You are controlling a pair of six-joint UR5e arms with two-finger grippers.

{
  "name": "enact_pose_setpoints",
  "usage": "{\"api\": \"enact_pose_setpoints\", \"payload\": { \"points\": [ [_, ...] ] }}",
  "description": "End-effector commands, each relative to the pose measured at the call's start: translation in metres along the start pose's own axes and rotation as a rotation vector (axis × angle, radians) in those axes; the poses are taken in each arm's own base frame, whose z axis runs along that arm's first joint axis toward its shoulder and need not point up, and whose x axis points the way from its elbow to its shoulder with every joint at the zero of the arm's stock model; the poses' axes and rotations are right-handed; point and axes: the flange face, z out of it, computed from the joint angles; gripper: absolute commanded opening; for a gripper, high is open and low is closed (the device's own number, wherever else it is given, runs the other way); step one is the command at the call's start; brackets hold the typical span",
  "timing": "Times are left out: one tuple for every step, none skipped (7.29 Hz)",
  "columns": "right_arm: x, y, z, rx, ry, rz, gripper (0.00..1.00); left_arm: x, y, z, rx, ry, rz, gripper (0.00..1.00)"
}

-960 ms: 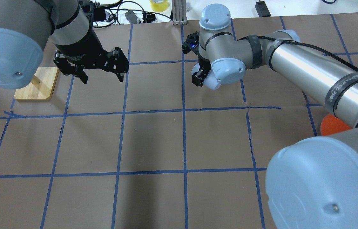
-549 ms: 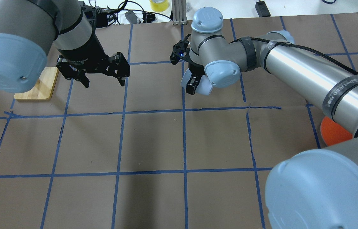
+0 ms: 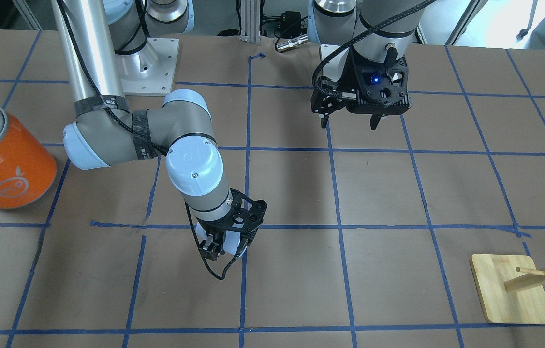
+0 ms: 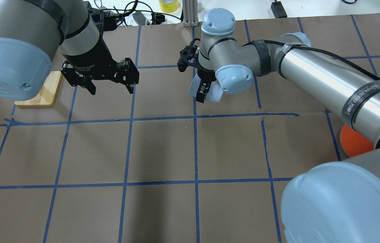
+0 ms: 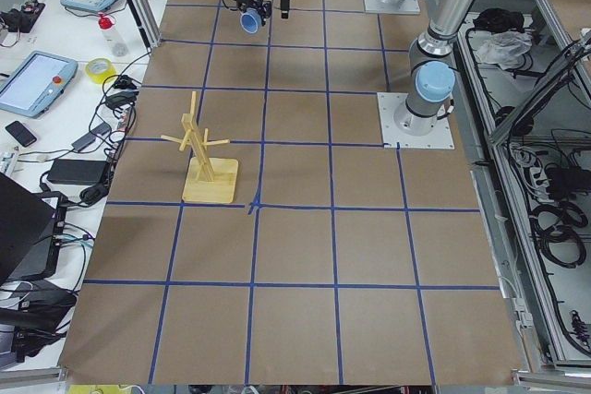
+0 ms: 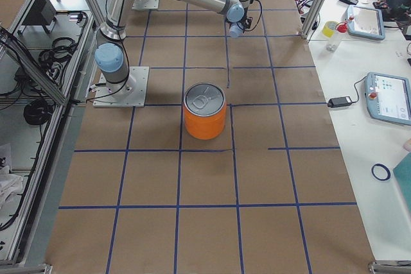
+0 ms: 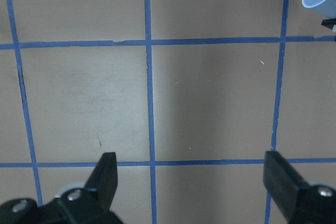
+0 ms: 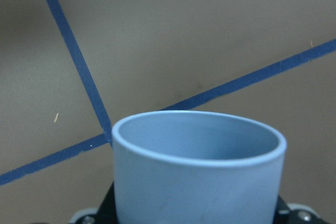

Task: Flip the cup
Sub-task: 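Carry the cup with the right gripper toward the left gripper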

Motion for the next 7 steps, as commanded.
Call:
{"api": "enact_pose_setpoints", "payload": {
  "points": [
    [-0.011, -0.008, 0.003, 0.005, -0.01, -0.096, 0.0, 0.0, -0.001, 0.001, -0.002, 0.0, 0.001, 0.98],
    [-0.016, -0.013, 0.006, 0.002, -0.013, -0.116, 0.0, 0.0, -0.001, 0.001, -0.002, 0.0, 0.001, 0.98],
    [-0.019, -0.016, 0.004, 0.009, -0.007, -0.169, 0.0, 0.0, -0.001, 0.001, -0.002, 0.0, 0.001, 0.98],
    [-0.029, -0.027, 0.011, 0.01, -0.001, -0.211, 0.0, 0.0, -0.001, 0.001, -0.001, 0.0, 0.001, 0.98],
    [-0.032, -0.03, 0.019, 0.008, -0.01, -0.206, 0.0, 0.0, -0.001, 0.002, -0.002, 0.0, 0.001, 0.98],
    [-0.032, -0.036, 0.027, 0.029, 0.009, -0.279, 0.0, 0.0, -0.001, -0.001, 0.004, 0.0, 0.002, 0.98],
    [-0.028, -0.039, 0.021, 0.041, 0.027, -0.348, 0.0, 0.0, -0.002, 0.001, 0.001, 0.002, 0.002, 0.98]
  ]
}}
